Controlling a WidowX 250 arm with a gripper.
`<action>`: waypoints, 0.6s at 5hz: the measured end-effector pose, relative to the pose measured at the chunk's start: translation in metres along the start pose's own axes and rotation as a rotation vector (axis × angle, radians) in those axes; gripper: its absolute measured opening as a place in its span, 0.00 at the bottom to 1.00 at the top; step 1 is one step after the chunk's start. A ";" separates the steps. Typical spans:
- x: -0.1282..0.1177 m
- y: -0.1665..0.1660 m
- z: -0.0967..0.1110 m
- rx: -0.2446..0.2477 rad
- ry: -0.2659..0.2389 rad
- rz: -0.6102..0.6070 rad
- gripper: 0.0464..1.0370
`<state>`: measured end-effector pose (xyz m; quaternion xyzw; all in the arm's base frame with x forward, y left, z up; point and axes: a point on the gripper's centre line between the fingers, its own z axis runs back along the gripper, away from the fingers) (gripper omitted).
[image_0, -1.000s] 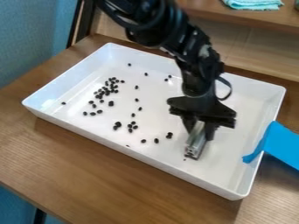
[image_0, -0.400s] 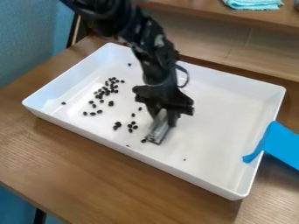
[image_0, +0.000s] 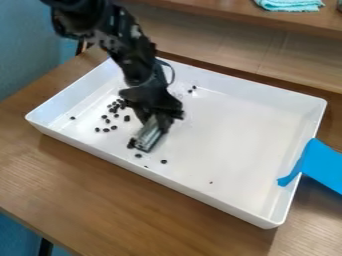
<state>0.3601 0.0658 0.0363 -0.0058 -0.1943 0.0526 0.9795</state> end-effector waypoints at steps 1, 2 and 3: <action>-0.003 0.027 0.003 -0.016 -0.001 0.004 0.35; -0.003 0.050 0.007 -0.005 -0.012 -0.006 0.35; -0.002 0.069 0.008 0.002 -0.017 -0.016 0.35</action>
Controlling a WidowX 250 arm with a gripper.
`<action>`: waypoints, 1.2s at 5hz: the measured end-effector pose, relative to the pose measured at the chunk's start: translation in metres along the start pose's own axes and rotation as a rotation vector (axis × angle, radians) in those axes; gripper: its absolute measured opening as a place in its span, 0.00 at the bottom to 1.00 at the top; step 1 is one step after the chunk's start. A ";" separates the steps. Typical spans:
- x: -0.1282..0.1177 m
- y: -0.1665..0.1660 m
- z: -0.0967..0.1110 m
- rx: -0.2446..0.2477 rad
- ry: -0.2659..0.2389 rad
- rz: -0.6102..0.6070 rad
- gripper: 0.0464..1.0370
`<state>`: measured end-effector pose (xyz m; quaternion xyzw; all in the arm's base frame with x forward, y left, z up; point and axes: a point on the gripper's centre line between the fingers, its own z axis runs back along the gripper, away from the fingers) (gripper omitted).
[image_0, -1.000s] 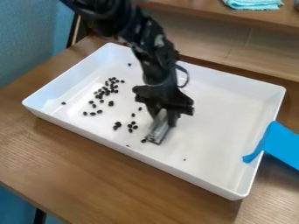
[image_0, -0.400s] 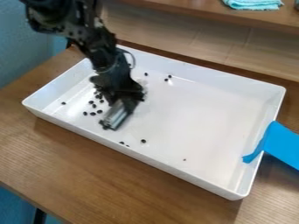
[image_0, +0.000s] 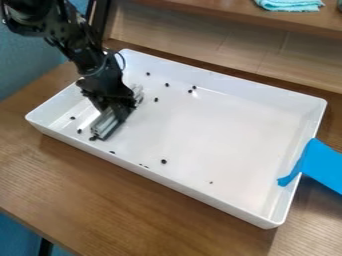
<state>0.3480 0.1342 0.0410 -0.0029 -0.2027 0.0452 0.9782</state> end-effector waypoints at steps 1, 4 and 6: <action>0.003 0.016 -0.002 0.013 -0.005 -0.019 0.35; 0.010 0.016 0.027 0.007 -0.064 -0.029 0.35; 0.038 -0.067 0.086 -0.119 -0.184 -0.077 0.35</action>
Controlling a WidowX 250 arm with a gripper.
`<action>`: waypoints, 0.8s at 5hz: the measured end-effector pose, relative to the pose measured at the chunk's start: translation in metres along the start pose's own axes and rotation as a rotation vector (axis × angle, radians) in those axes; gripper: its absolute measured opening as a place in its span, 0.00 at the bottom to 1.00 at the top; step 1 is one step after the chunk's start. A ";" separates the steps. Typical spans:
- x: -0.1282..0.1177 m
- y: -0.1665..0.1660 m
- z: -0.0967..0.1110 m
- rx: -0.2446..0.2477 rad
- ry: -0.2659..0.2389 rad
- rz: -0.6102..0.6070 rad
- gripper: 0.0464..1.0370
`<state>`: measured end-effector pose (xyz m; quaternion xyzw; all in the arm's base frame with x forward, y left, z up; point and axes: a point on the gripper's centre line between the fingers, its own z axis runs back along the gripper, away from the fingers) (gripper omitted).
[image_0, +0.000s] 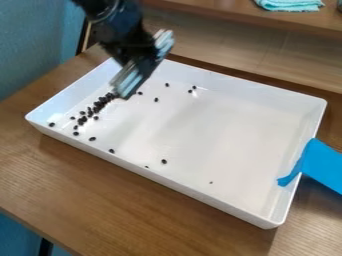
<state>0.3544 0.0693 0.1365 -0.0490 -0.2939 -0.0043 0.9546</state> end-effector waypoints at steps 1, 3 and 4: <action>0.007 -0.044 -0.005 -0.078 -0.003 0.004 0.35; 0.005 -0.090 -0.055 -0.106 0.089 0.033 0.35; 0.003 -0.095 -0.086 -0.108 0.130 0.049 0.35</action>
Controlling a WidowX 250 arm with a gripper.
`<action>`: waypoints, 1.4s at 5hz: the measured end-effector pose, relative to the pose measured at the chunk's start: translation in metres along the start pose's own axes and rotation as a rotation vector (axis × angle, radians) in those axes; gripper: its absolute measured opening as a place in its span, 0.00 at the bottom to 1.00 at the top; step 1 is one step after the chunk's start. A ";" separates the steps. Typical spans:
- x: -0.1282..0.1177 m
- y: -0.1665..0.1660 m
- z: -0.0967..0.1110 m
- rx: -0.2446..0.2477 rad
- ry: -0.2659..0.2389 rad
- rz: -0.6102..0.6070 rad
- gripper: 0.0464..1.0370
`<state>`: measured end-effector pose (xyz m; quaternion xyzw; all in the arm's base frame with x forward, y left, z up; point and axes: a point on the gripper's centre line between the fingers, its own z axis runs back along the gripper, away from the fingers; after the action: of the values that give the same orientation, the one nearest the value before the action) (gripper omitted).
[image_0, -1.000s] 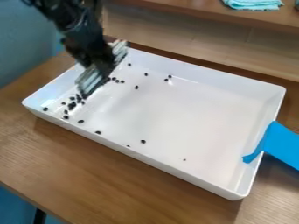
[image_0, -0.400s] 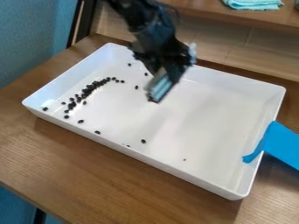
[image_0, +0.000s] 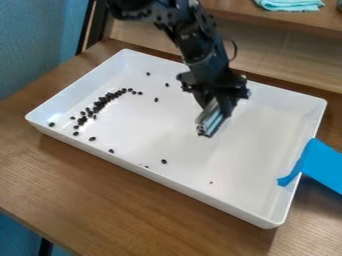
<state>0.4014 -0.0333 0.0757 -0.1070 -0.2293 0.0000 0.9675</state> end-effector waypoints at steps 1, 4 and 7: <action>0.006 0.003 -0.019 0.020 0.020 0.000 0.35; 0.010 0.029 -0.041 0.059 0.035 0.028 0.35; 0.010 0.093 -0.026 0.107 0.017 0.113 0.35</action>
<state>0.4263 0.0526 0.0383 -0.0678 -0.2143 0.0658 0.9722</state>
